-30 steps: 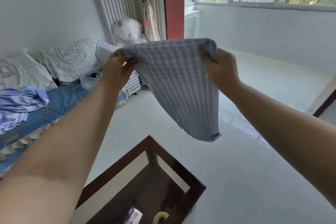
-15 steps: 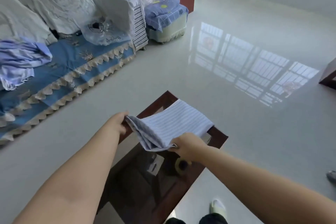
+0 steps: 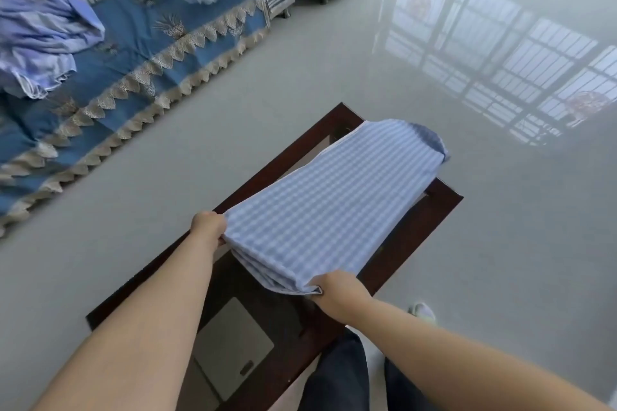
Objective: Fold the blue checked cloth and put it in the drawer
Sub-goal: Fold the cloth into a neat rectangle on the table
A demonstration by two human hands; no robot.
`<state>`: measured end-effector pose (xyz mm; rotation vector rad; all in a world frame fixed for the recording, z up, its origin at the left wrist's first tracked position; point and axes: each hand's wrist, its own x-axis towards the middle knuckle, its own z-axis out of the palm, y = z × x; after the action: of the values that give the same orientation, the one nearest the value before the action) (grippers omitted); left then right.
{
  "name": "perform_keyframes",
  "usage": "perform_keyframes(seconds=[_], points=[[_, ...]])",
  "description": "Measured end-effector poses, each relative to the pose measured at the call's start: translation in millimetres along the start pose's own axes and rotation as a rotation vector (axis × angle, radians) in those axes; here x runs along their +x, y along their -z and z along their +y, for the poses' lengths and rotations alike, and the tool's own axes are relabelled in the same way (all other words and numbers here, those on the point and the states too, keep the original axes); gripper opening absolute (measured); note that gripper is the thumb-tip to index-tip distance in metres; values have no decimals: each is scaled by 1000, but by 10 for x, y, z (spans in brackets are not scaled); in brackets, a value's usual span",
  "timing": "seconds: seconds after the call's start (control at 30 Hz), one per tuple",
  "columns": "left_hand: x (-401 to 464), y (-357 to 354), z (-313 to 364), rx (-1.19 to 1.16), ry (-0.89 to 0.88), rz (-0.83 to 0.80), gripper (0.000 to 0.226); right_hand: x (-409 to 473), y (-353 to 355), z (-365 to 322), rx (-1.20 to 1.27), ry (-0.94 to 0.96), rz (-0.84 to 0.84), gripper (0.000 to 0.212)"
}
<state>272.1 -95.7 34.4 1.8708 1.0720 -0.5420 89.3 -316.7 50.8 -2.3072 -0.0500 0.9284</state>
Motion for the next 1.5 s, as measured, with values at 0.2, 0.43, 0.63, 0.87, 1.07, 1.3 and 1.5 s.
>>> perform_keyframes(seconds=[0.2,0.43,0.63,0.87,1.07,1.3,1.5], points=[[219,346,-482,188,-69,258,26,155,-383,-259,141,59,-155,43],[197,448,-644,273,-131,396,25,297,-574,-382,252,51,-260,42],[296,719,-795,395,-55,339,38,343,-626,-415,487,-12,-590,83],[100,162,-777,415,-86,133,33,455,-222,242,576,-319,-336,63],[-101,-956,-477,458,-138,-128,32,531,356,1309,886,-553,71,42],[-325,-2479,32,549,-194,-276,36,866,1305,2707,1033,-695,554,32],[-373,-3507,416,495,-190,-320,47,1277,2001,3547,1016,-712,651,23]])
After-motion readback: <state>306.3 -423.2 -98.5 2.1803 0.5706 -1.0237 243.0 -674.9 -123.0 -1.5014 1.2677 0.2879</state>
